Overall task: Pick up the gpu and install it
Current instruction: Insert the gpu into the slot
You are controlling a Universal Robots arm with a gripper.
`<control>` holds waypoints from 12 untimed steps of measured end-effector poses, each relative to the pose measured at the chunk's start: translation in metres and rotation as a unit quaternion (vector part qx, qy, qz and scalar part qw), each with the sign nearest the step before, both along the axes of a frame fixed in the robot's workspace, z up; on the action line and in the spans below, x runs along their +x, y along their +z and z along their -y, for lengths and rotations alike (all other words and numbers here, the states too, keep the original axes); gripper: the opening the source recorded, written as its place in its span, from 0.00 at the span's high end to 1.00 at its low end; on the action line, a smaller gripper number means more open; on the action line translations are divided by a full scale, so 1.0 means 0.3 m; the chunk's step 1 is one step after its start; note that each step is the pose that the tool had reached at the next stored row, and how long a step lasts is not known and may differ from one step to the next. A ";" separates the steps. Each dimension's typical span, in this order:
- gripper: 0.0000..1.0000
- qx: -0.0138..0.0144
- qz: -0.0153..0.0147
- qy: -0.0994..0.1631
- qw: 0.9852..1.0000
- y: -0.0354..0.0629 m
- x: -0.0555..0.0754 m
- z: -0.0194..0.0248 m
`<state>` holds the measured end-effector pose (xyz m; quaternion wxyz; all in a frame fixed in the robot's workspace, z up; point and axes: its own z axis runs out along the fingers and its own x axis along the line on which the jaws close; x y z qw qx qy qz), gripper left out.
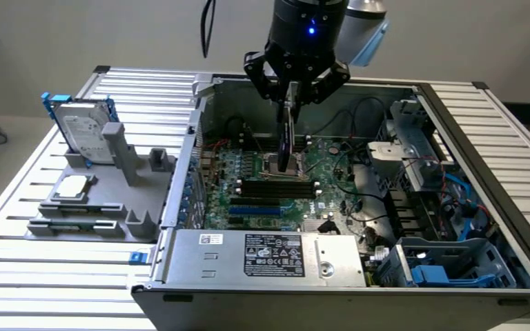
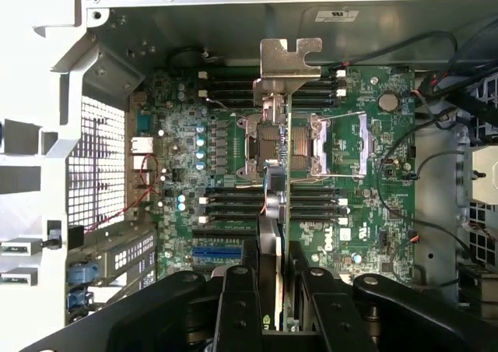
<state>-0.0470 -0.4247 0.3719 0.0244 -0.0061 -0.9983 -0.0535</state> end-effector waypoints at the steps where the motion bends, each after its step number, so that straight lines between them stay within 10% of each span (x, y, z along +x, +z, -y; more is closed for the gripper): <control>1: 0.74 0.000 0.000 0.000 1.000 0.000 0.000 0.000; 12: 0.74 0.000 0.000 0.002 1.000 -0.002 0.000 0.000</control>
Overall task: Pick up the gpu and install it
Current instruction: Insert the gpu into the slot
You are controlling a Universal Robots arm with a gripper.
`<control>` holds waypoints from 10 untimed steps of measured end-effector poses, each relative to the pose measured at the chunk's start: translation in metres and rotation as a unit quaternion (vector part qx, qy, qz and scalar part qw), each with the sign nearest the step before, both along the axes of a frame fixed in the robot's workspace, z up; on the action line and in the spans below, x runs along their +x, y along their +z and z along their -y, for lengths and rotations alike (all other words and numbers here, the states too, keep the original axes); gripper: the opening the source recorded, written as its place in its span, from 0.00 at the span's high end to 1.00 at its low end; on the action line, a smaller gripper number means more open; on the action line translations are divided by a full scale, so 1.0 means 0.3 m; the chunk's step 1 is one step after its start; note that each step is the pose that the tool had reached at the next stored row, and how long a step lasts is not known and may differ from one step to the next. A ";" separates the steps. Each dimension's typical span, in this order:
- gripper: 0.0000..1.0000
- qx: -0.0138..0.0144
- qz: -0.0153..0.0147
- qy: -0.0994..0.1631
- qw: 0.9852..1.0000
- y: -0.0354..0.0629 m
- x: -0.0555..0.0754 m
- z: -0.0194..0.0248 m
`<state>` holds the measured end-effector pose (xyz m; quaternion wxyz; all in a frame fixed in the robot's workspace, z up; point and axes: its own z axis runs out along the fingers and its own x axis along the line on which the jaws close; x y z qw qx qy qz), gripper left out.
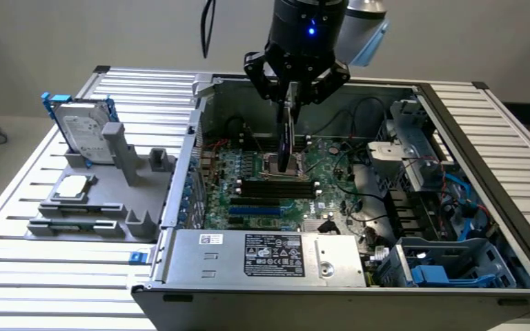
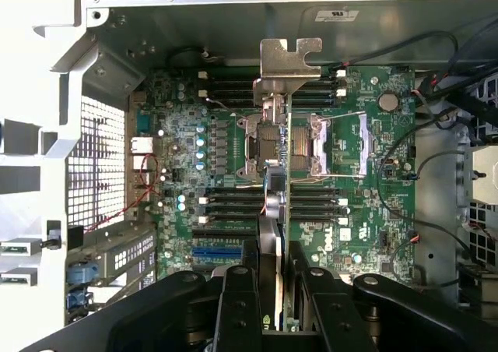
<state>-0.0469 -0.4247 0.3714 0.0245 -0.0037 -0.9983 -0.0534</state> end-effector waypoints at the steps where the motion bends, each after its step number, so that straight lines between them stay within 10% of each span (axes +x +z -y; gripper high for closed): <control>1: 0.74 0.000 0.000 0.008 1.000 0.000 0.000 0.000; 10: 0.74 0.000 0.010 0.089 0.996 -0.004 0.000 0.000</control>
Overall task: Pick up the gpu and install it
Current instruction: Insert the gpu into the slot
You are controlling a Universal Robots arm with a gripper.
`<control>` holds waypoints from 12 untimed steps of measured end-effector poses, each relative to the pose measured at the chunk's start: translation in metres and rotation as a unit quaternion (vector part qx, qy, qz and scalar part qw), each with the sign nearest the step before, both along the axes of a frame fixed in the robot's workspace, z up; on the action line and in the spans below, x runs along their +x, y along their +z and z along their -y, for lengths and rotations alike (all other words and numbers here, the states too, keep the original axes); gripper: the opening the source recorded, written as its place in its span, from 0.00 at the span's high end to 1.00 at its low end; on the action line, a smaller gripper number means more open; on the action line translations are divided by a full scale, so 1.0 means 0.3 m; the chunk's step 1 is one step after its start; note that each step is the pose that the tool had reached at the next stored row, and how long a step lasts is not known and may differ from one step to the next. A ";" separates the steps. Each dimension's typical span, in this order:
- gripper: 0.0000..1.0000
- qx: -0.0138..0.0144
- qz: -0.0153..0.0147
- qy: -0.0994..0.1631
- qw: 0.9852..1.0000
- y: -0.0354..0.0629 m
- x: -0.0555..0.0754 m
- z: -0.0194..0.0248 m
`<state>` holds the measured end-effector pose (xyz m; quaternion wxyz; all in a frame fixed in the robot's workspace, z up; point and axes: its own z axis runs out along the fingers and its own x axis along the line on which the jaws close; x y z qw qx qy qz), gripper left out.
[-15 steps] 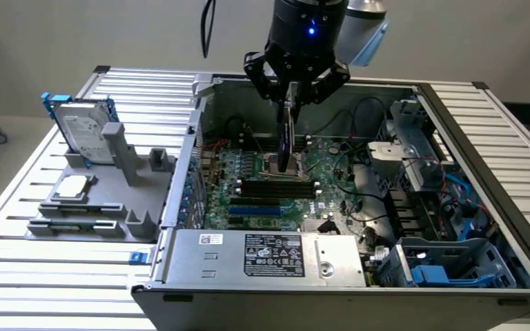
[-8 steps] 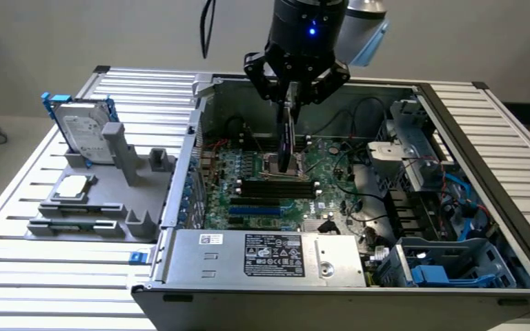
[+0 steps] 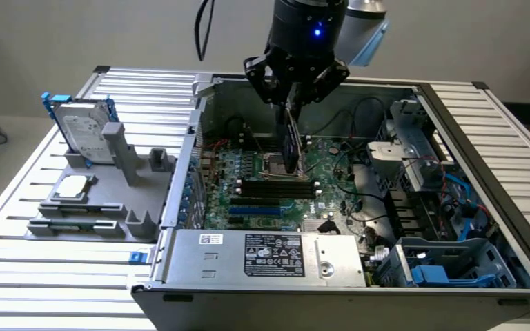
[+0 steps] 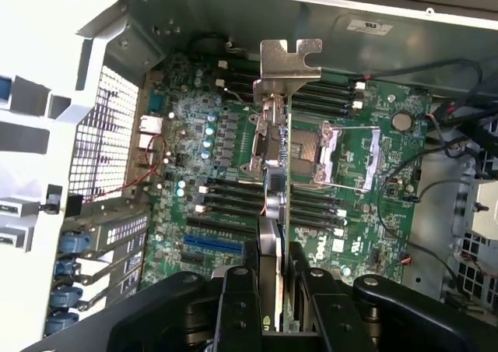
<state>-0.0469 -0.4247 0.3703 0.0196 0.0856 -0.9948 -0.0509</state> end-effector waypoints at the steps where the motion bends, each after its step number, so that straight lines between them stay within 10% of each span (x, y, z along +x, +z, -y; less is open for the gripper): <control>1: 0.74 0.000 0.001 0.009 1.000 -0.001 0.000 0.000; 12: 0.74 0.000 0.013 0.109 0.994 -0.007 0.000 0.000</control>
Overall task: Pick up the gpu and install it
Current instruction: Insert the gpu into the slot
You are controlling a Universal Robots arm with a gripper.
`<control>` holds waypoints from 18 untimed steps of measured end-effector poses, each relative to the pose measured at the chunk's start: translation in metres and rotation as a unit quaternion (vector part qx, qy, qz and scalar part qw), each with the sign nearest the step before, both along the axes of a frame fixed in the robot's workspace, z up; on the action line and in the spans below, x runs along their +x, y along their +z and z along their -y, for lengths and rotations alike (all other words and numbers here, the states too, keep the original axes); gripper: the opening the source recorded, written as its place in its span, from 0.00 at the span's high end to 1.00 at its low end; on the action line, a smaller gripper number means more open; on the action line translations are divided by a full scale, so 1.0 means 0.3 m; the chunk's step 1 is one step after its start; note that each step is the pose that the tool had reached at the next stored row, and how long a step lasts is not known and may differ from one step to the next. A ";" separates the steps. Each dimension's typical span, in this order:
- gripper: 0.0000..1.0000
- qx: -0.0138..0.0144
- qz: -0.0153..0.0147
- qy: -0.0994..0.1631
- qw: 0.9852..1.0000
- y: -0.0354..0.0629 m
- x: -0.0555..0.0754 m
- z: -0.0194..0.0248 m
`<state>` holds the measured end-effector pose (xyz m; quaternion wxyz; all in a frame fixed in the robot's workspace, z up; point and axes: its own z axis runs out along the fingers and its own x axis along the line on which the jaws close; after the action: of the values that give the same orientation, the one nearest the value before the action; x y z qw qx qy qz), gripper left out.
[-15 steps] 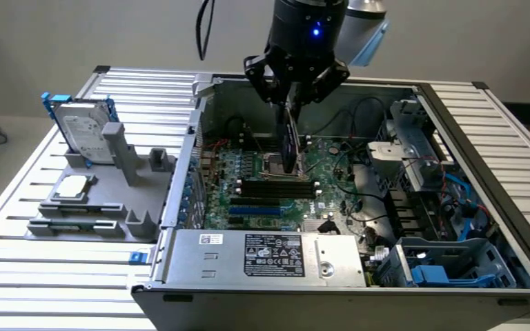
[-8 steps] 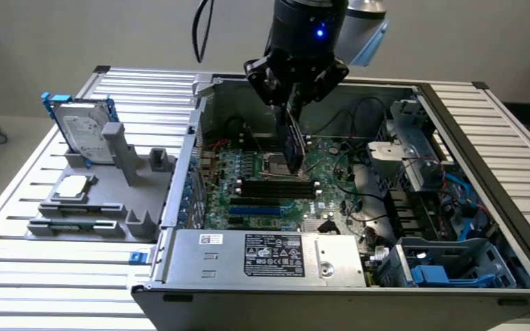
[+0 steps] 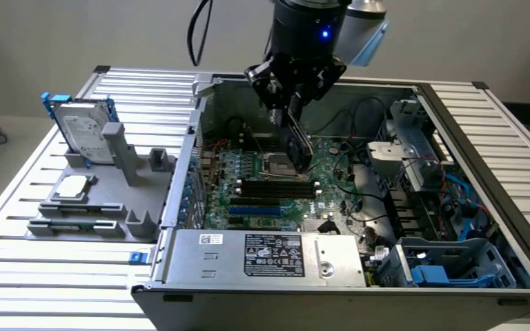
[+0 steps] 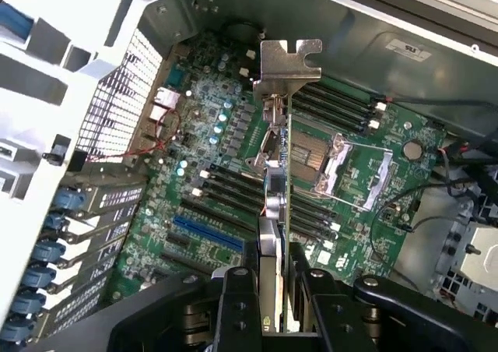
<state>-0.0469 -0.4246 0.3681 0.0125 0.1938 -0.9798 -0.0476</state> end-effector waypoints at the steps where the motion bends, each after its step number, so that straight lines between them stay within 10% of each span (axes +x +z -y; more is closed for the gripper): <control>1: 0.74 0.000 0.000 0.009 1.000 -0.001 0.000 0.000; 10: 0.74 0.000 0.000 0.091 0.996 -0.013 0.000 0.000; 18: 0.74 0.000 0.000 0.163 0.987 -0.023 0.000 0.000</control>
<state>-0.0469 -0.4246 0.3612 0.0201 0.3513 -0.9350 -0.0450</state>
